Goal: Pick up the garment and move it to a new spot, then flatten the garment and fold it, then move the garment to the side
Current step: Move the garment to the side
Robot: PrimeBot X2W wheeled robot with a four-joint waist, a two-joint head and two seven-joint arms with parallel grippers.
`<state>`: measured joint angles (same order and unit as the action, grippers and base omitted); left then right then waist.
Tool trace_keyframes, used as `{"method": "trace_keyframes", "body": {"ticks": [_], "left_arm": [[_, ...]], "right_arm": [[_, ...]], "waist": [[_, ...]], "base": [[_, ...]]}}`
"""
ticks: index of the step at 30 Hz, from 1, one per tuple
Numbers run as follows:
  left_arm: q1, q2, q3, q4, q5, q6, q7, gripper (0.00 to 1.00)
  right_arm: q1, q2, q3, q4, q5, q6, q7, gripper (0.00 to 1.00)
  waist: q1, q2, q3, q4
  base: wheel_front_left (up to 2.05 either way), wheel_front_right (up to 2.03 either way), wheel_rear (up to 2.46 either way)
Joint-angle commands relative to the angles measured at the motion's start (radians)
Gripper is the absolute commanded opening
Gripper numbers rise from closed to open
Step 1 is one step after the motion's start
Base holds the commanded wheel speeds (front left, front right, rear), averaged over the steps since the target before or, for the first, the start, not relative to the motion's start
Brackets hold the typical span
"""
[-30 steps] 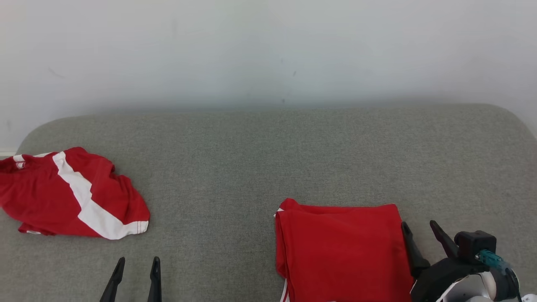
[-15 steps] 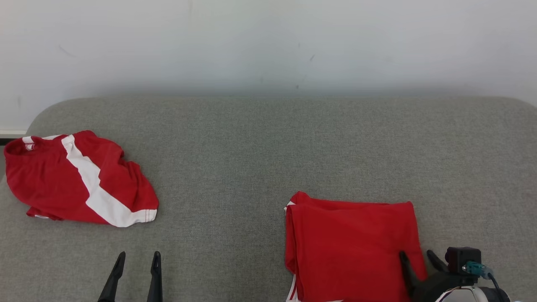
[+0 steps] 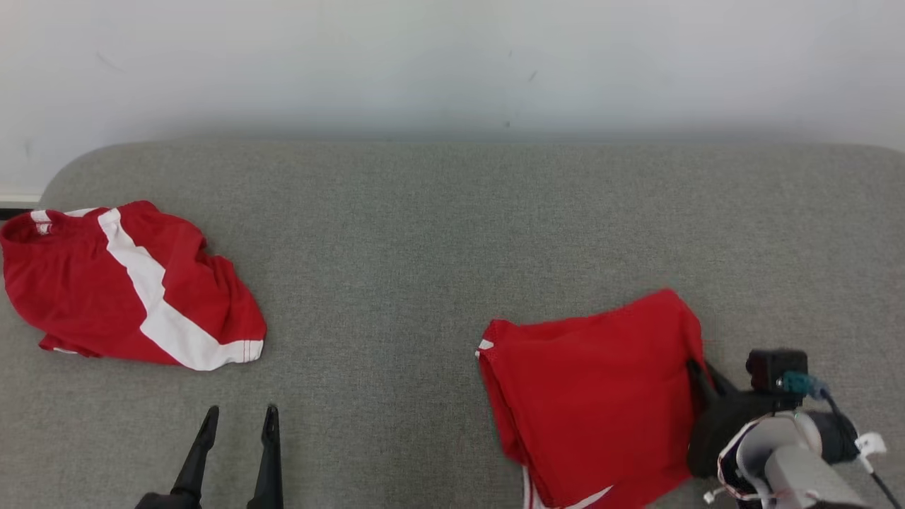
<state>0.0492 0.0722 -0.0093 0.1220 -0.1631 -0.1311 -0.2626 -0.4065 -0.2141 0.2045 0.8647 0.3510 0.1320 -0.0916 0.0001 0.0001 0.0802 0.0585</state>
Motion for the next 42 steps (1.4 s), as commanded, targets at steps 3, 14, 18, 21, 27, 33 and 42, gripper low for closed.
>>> {"method": "trace_keyframes", "body": {"ticks": [3,14,18,21,27,33,42], "left_arm": [[-0.035,-0.005,-0.011,-0.007,-0.006,0.001,-0.003,1.0],[-0.152,0.005,-0.035,-0.072,-0.011,0.001,-0.003,1.0],[-0.184,0.028,-0.031,-0.103,-0.006,0.001,-0.003,1.0],[-0.195,0.05,-0.019,-0.133,-0.001,0.001,-0.003,1.0],[-0.202,0.098,0.0,-0.178,0.011,0.001,-0.003,1.0],[-0.197,0.127,0.0,-0.222,0.019,0.001,-0.003,1.0],[-0.182,0.144,-0.001,-0.261,0.025,0.001,-0.003,1.0]], "right_arm": [[-0.095,-0.04,0.017,-0.011,0.011,-0.003,0.004,0.0],[-0.394,-0.211,0.017,-0.026,0.03,-0.003,0.034,0.0],[-0.47,-0.27,0.002,-0.026,0.026,-0.003,0.038,0.0],[-0.515,-0.304,-0.005,-0.032,0.024,-0.003,0.04,0.0],[-0.567,-0.348,-0.02,-0.042,0.027,-0.003,0.031,0.0],[-0.608,-0.379,-0.025,-0.037,0.018,-0.003,0.032,0.0],[-0.693,-0.432,-0.021,-0.021,-0.011,-0.003,0.069,0.0]], "waist": [[-0.0001,-0.0001,0.057,0.002],[-0.0001,-0.0001,0.281,-0.039],[-0.0001,-0.0001,0.356,-0.082],[-0.0001,-0.0001,0.404,-0.124],[-0.0001,-0.0001,0.459,-0.21],[-0.0001,-0.0001,0.481,-0.256],[-0.0001,-0.0001,0.512,-0.257]], "base": [[0.0,0.0,0.0],[0.0,0.0,0.0],[0.0,0.0,0.0],[0.0,0.0,0.0],[0.0,0.0,0.0],[0.0,0.0,0.0],[0.0,0.0,0.0]]}}
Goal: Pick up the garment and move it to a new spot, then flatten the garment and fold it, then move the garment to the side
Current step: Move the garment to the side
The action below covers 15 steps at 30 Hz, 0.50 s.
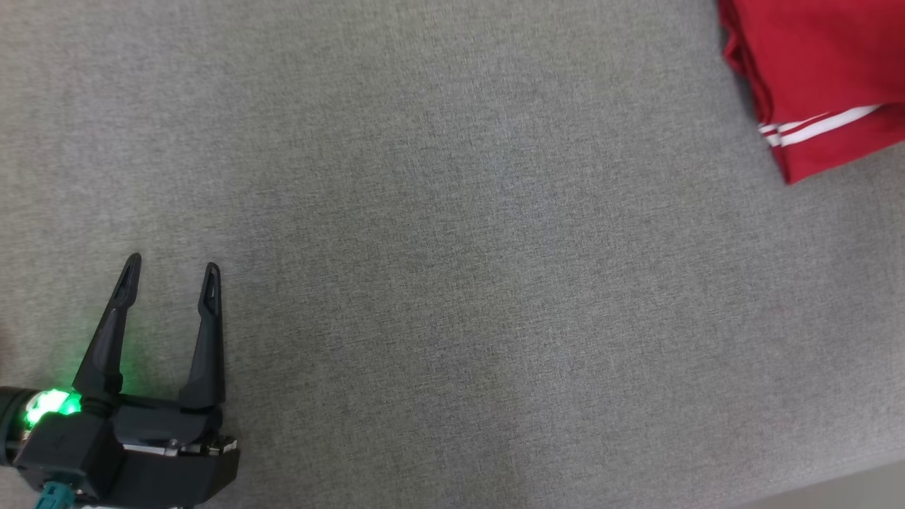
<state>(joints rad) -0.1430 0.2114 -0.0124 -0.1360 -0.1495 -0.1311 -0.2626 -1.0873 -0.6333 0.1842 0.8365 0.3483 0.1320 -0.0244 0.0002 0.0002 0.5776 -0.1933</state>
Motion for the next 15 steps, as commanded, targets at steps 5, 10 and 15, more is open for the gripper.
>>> {"method": "trace_keyframes", "body": {"ticks": [5,10,15], "left_arm": [[0.013,0.006,0.006,-0.011,0.012,0.001,-0.003,1.0],[0.007,0.006,0.006,-0.016,0.011,0.001,-0.003,1.0],[-0.008,-0.003,-0.003,-0.006,0.012,0.001,-0.003,1.0]], "right_arm": [[-0.049,-0.029,-0.007,0.039,-0.035,-0.003,0.009,0.0],[-0.086,-0.027,0.001,0.059,-0.068,-0.003,-0.016,0.05],[-0.109,-0.035,-0.006,0.101,-0.119,-0.003,-0.046,1.0]], "waist": [[-0.0002,-0.0002,0.025,0.003],[-0.0002,-0.0002,0.035,0.008],[-0.0002,-0.0002,0.032,0.017]], "base": [[0.0,0.0,0.0],[0.0,0.0,0.0],[0.0,0.0,0.0]]}}
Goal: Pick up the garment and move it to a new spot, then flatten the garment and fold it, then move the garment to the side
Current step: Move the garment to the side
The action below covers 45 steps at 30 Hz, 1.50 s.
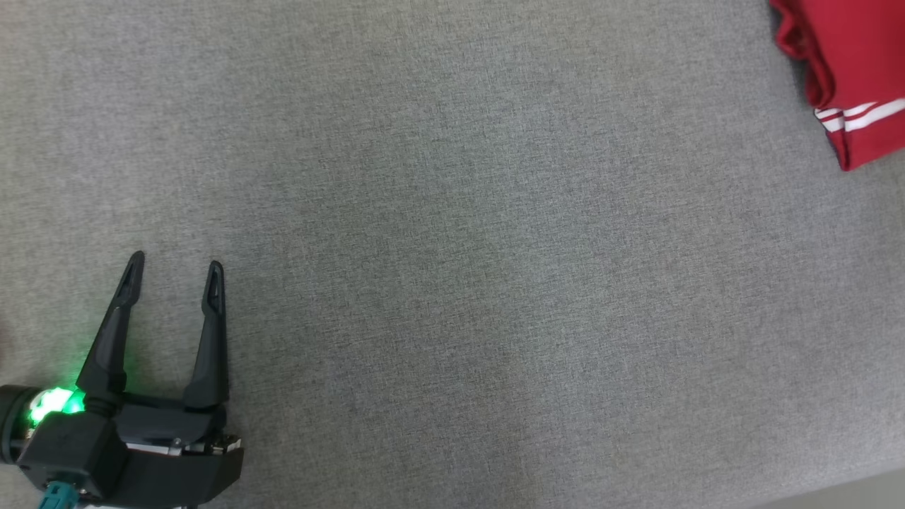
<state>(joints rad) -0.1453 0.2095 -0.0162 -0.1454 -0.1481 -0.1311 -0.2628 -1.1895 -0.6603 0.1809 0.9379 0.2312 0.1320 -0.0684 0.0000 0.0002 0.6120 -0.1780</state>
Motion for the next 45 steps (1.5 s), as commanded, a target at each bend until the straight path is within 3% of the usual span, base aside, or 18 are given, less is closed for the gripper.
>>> {"method": "trace_keyframes", "body": {"ticks": [1,11,17,27,45], "left_arm": [[-0.007,-0.003,0.001,0.006,0.009,0.001,-0.003,1.0],[0.034,-0.052,0.029,0.053,-0.009,0.001,-0.003,1.0],[0.093,-0.092,0.075,0.07,-0.014,0.006,-0.003,1.0],[0.194,-0.133,0.108,0.103,-0.007,0.003,-0.003,1.0],[0.255,-0.141,0.102,0.177,0.007,0.001,-0.003,1.0]], "right_arm": [[-0.011,-0.011,-0.002,0.007,-0.015,-0.003,-0.012,1.0],[0.047,0.06,-0.003,-0.018,-0.016,-0.003,-0.157,1.0],[0.162,0.12,0.02,-0.127,0.018,-0.003,-0.19,1.0],[0.533,0.243,-0.031,-0.367,0.069,-0.003,-0.196,1.0],[1.077,0.495,-0.222,-0.695,0.038,-0.003,-0.132,1.0]], "waist": [[0.0,-0.0002,-0.006,0.004],[0.0,-0.0002,-0.144,0.027],[0.0,-0.0002,-0.282,0.042],[0.0,-0.0002,-0.485,0.067],[0.0,-0.0002,-0.619,0.153]], "base": [[0.0,0.0,0.0],[0.0,0.0,0.0],[0.0,0.0,0.0],[0.0,0.0,0.0],[0.0,0.0,0.0]]}}
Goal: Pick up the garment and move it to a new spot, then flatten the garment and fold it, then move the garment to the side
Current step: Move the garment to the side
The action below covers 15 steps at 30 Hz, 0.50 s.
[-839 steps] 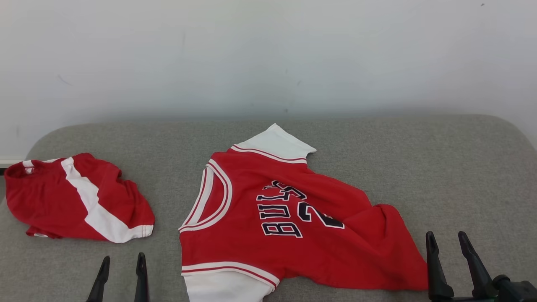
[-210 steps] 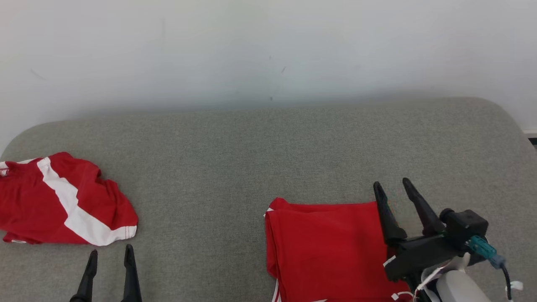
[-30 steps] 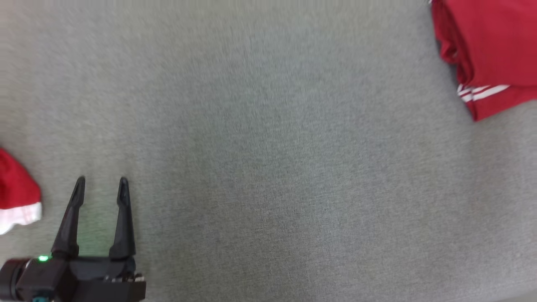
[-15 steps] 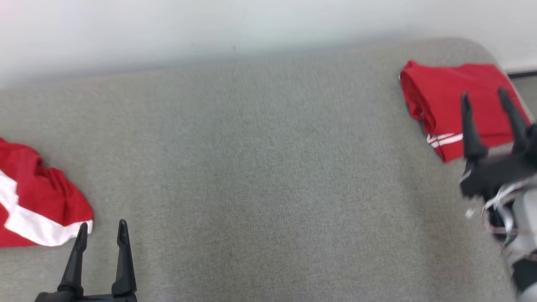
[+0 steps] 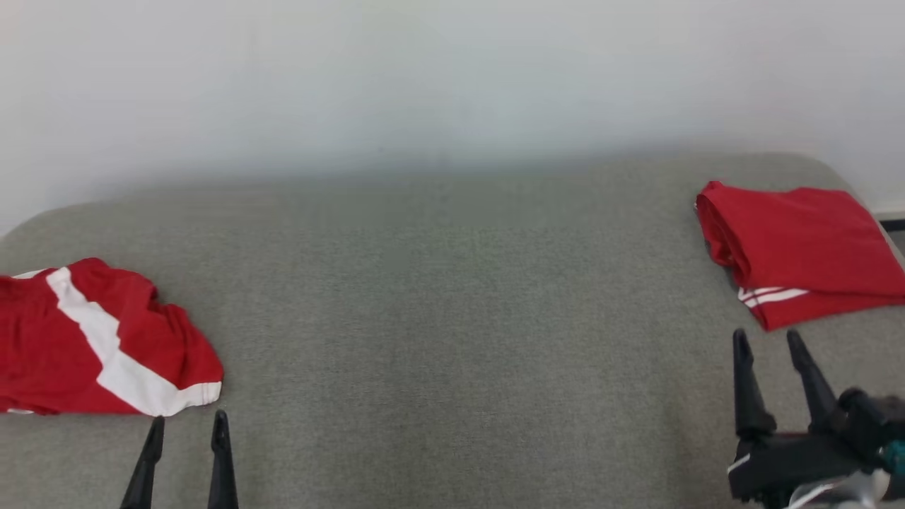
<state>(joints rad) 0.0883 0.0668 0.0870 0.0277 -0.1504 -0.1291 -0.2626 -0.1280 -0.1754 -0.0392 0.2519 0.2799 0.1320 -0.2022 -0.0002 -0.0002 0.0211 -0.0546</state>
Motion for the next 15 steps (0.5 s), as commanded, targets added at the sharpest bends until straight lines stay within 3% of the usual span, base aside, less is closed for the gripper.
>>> {"method": "trace_keyframes", "body": {"ticks": [1,8,15], "left_arm": [[0.023,0.005,-0.003,0.007,0.009,-0.001,-0.003,1.0],[0.032,0.016,-0.028,0.03,0.006,-0.002,-0.003,1.0],[0.035,0.015,-0.036,0.045,-0.004,-0.002,-0.003,1.0]], "right_arm": [[0.041,0.026,-0.007,-0.029,-0.014,-0.003,0.009,1.0],[0.177,0.096,-0.011,-0.132,-0.047,-0.003,0.036,1.0],[0.23,0.119,0.011,-0.159,-0.064,-0.003,0.034,1.0]], "waist": [[0.0002,0.0002,-0.032,0.033],[0.0002,0.0002,-0.052,0.064],[0.0002,0.0002,-0.058,0.076]], "base": [[0.0,0.0,0.0],[0.0,0.0,0.0],[0.0,0.0,0.0]]}}
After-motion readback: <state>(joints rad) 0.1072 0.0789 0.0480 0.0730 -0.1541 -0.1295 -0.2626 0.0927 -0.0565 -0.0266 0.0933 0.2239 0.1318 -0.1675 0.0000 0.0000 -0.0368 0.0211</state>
